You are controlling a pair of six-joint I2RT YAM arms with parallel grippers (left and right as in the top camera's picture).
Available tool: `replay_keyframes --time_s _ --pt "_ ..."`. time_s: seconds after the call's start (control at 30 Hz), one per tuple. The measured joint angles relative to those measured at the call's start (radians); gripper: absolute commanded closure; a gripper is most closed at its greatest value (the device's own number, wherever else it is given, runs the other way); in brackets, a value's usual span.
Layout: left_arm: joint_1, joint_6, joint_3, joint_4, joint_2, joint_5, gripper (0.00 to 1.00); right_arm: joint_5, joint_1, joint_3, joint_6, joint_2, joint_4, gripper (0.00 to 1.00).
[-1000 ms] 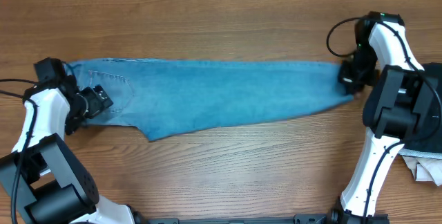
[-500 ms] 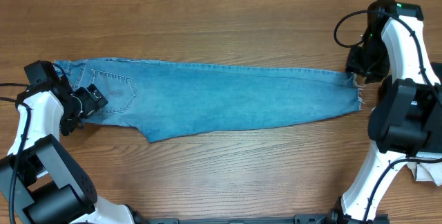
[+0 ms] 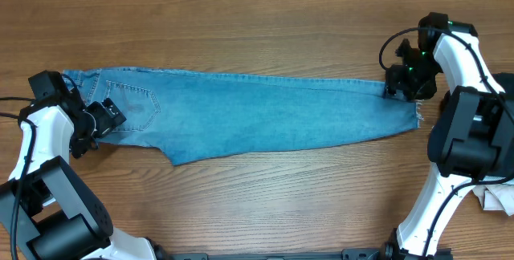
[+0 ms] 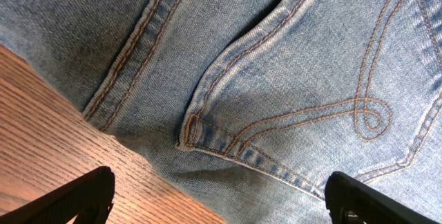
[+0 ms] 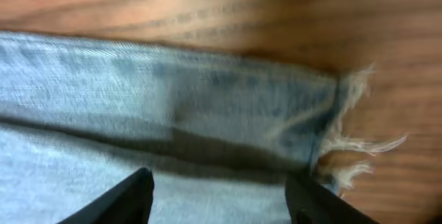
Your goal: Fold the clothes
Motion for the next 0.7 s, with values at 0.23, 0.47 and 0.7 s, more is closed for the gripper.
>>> replay_keyframes --time_s 0.23,0.47,0.7 --pt "0.0 0.0 0.0 0.0 0.0 0.0 0.0 -0.032 0.0 -0.06 -0.103 0.0 0.034 0.25" --pt "0.0 0.0 0.0 0.0 0.0 0.0 0.0 -0.046 -0.002 -0.086 -0.167 0.0 0.062 0.78" --pt "0.0 0.0 0.0 -0.001 0.0 0.0 0.0 -0.02 0.006 -0.093 -0.143 0.0 0.067 0.96"
